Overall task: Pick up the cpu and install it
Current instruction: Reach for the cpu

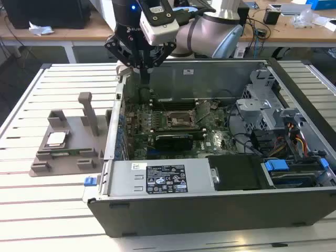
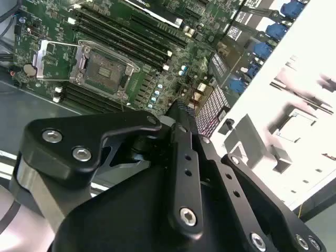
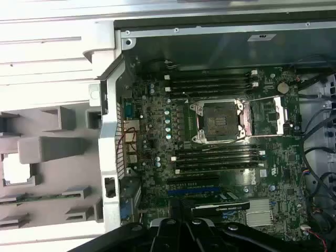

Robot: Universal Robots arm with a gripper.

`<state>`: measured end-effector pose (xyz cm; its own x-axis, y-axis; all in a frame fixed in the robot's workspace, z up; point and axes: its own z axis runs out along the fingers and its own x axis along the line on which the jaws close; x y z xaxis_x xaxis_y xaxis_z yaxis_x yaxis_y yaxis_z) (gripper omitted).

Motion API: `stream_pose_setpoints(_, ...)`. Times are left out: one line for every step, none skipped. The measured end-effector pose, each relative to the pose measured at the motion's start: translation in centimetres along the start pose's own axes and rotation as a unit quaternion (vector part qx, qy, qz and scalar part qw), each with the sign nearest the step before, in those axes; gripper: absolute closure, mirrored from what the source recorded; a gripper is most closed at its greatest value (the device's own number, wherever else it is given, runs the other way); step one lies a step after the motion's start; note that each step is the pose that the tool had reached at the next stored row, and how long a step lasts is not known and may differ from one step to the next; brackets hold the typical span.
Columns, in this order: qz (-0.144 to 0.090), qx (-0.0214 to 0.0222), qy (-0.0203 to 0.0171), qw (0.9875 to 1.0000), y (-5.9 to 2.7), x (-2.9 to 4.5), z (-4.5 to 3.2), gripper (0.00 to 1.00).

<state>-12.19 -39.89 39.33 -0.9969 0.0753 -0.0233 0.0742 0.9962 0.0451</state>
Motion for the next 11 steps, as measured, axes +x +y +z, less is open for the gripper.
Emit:
stream_pose_setpoints(0.0,0.0,-0.0001,1.0,-0.01,0.1,0.0,0.89)
stream_pose_setpoints(0.0,0.0,0.0,1.0,-0.04,0.58,-0.02,0.89)
stream_pose_setpoints(0.0,0.0002,-0.0003,1.0,-0.12,1.55,-0.04,0.89)
stream_pose_setpoints(0.0,0.0003,-0.0004,1.0,-0.15,1.99,-0.05,0.89)
stream_pose_setpoints(0.0,0.0002,-0.0004,1.0,-0.18,2.39,-0.06,0.89)
stream_pose_setpoints(0.0,0.0002,-0.0005,1.0,-0.19,2.61,-0.07,0.89)
stream_pose_setpoints(0.0,0.0002,-0.0005,1.0,-0.22,2.98,-0.08,0.89)
stream_pose_setpoints(0.0,0.0003,-0.0006,1.0,-0.26,3.43,-0.09,0.89)
stream_pose_setpoints(0.0,0.0002,-0.0007,1.0,-0.3,4.04,-0.11,0.89)
stream_pose_setpoints(0.0,0.0002,-0.0008,1.0,-0.34,4.6,-0.12,0.89)
stream_pose_setpoints(0.0,0.0002,-0.0009,1.0,-0.39,5.23,-0.14,0.89)
